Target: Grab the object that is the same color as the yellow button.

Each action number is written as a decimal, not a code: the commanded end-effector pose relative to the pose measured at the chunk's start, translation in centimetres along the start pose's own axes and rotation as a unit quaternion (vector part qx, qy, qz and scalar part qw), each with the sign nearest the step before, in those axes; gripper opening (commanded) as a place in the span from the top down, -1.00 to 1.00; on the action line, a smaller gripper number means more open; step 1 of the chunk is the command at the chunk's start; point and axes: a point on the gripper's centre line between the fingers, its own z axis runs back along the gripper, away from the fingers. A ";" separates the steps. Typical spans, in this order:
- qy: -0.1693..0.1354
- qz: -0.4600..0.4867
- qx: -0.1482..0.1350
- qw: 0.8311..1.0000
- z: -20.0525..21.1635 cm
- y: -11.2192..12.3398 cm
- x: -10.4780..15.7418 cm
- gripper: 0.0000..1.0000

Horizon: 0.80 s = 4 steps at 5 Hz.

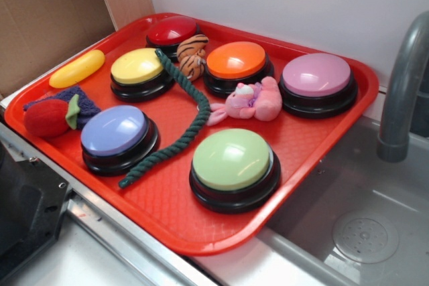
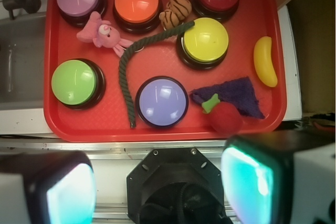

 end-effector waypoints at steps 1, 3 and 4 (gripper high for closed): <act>0.000 0.000 0.000 1.000 0.0 0.0 0.0 -1.00; -0.028 0.044 -0.002 0.999 -3.2 6.4 2.2 -1.00; -0.049 0.077 0.011 0.996 -5.3 9.7 2.7 -1.00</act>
